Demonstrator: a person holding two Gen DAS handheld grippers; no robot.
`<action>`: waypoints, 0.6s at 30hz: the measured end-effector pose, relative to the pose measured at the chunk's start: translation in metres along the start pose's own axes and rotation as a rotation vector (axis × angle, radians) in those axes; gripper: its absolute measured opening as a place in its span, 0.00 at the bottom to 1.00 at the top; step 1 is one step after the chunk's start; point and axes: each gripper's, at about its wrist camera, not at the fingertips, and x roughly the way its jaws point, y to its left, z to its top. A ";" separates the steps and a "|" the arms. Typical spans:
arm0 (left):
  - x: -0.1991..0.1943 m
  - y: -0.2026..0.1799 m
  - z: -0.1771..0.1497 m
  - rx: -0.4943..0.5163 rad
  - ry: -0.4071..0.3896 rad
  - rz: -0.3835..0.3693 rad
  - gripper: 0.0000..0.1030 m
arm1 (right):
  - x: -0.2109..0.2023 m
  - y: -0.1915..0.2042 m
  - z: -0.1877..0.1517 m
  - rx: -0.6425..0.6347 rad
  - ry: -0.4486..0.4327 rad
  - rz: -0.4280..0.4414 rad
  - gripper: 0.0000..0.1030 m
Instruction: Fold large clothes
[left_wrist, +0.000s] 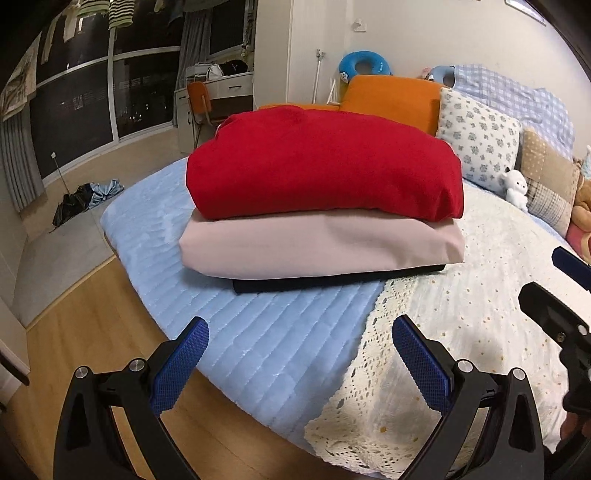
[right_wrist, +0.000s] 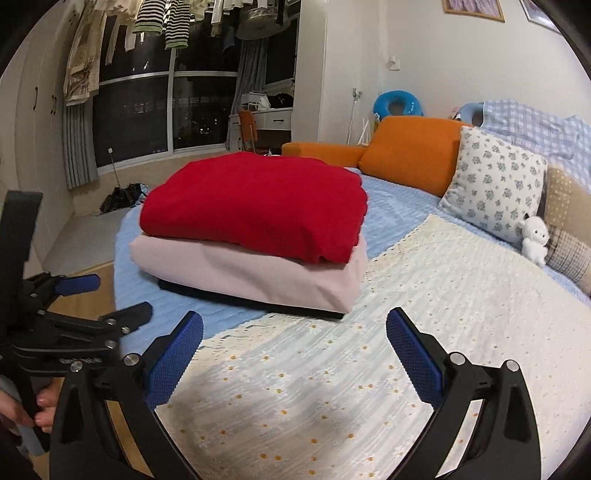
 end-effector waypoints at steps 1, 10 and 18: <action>0.000 -0.001 0.000 0.005 -0.001 0.003 0.98 | 0.001 0.002 0.000 0.002 0.004 0.004 0.95; -0.006 -0.005 0.006 0.010 -0.024 0.018 0.98 | 0.003 0.004 -0.003 0.039 0.027 -0.024 0.95; -0.014 -0.012 0.006 0.026 -0.040 0.024 0.98 | 0.004 0.012 -0.011 0.061 0.045 -0.053 0.95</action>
